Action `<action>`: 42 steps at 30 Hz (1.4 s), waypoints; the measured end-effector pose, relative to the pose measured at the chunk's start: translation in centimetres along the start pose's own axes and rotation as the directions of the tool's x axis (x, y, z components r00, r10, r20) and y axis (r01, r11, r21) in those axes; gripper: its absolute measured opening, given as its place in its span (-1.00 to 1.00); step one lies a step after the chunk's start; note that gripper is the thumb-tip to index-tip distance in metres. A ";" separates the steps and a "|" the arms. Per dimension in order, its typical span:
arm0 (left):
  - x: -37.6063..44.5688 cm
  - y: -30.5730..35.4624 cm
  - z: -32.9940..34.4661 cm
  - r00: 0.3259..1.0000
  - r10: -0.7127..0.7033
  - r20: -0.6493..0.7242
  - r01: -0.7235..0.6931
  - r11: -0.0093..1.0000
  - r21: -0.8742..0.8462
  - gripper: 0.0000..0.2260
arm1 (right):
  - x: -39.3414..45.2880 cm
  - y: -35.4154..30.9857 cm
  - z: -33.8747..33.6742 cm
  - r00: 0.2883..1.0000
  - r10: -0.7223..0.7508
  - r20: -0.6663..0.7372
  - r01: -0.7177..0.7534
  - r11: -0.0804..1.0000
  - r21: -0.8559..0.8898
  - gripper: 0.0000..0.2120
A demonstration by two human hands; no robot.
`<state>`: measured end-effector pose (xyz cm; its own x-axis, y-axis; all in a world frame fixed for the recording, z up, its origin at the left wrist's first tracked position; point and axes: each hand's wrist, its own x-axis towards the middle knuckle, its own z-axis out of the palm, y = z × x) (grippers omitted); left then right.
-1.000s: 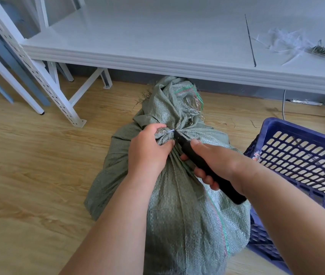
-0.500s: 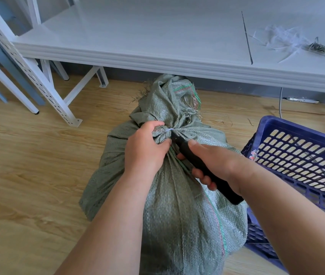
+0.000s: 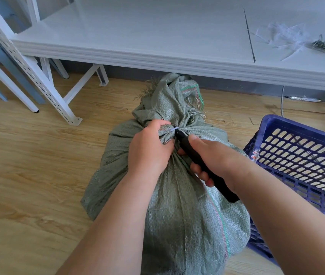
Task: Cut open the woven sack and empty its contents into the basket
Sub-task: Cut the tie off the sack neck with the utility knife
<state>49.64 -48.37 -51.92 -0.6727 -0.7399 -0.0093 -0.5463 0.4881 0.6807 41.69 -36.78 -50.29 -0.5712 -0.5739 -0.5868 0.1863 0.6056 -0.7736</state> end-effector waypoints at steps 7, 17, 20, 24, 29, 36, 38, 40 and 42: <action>0.0 -0.2 -0.2 1.000 -0.024 -0.003 0.024 0.999 -0.023 -0.66 | 0.1 0.4 0.4 0.998 -0.049 -0.038 0.048 0.999 -0.016 -0.54; -0.1 0.2 0.2 0.998 -0.041 -0.056 0.040 0.999 -0.009 -0.64 | -0.6 0.2 0.3 1.000 -0.013 -0.029 0.013 1.000 0.010 -0.55; -0.1 0.3 0.3 0.997 -0.045 -0.059 0.045 0.999 -0.003 -0.64 | -0.7 0.2 0.2 1.000 -0.005 -0.028 0.005 1.000 0.000 -0.55; 0.0 0.2 0.4 0.997 -0.040 -0.070 0.041 0.999 0.015 -0.63 | -0.7 0.4 0.2 1.000 0.004 -0.030 -0.004 1.000 -0.009 -0.56; 0.2 -0.2 0.2 0.996 -0.059 -0.063 0.061 0.998 0.018 -0.62 | -0.6 1.0 0.4 1.000 0.023 -0.012 -0.023 1.000 0.010 -0.56; 0.2 0.0 0.4 0.997 -0.041 -0.064 0.042 0.999 0.029 -0.62 | -0.3 0.9 0.1 1.000 0.006 -0.018 -0.006 1.000 -0.015 -0.55; 0.2 0.0 0.4 0.997 -0.041 -0.065 0.043 0.999 0.027 -0.63 | -0.4 1.0 0.1 1.000 -0.005 -0.018 0.004 1.000 -0.025 -0.55; 0.2 0.0 0.5 0.997 -0.038 -0.069 0.040 0.999 0.025 -0.63 | -0.5 1.1 0.2 1.000 -0.012 -0.008 0.012 0.999 -0.033 -0.56; 0.2 -0.1 0.5 0.997 -0.037 -0.073 0.039 0.999 0.021 -0.63 | -0.4 1.1 0.2 1.000 -0.010 -0.002 0.010 1.000 -0.029 -0.56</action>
<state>49.30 -48.33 -52.31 -0.6137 -0.7893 0.0191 -0.5822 0.4687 0.6644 42.29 -35.93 -50.96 -0.5744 -0.5790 -0.5787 0.1575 0.6155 -0.7722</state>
